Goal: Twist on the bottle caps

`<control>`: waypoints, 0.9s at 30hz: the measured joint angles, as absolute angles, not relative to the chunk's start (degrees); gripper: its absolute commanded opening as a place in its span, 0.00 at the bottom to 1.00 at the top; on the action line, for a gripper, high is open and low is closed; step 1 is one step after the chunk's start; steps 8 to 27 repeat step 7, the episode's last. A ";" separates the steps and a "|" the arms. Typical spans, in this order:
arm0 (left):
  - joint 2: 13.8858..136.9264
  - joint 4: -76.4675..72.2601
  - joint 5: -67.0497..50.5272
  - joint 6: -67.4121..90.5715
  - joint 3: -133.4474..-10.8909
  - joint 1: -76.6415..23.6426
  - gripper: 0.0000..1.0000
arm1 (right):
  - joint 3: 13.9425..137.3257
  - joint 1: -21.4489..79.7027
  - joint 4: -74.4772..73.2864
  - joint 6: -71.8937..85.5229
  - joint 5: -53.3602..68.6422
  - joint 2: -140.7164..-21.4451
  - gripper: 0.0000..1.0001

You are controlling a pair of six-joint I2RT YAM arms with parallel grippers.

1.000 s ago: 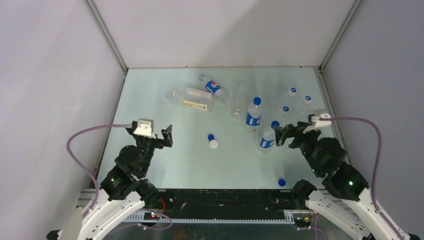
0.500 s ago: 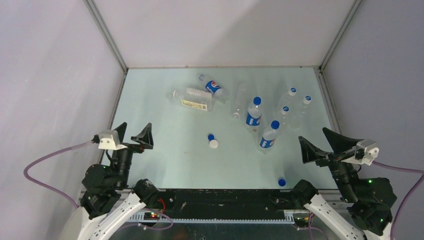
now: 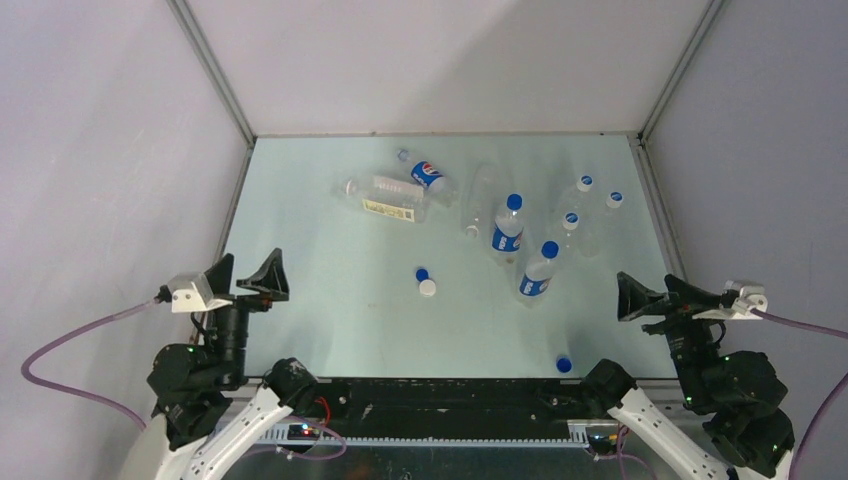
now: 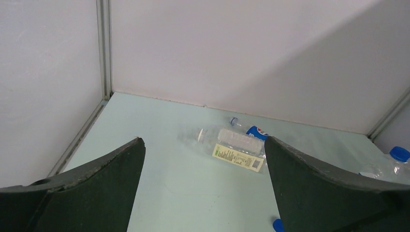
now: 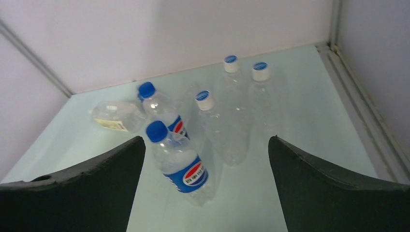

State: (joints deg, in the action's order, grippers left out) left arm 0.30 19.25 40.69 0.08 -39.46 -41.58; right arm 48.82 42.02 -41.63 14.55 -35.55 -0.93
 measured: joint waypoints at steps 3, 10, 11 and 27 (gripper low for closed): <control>0.30 19.99 41.87 1.28 -38.83 -41.58 1.00 | 48.82 42.02 -44.47 16.14 -38.70 -0.93 0.99; 0.30 21.19 43.70 3.29 -37.30 -41.58 1.00 | 48.82 42.02 -46.74 17.23 -40.34 -0.93 0.99; 0.30 21.19 43.70 3.29 -37.30 -41.58 1.00 | 48.82 42.02 -46.74 17.23 -40.34 -0.93 0.99; 0.30 21.19 43.70 3.29 -37.30 -41.58 1.00 | 48.82 42.02 -46.74 17.23 -40.34 -0.93 0.99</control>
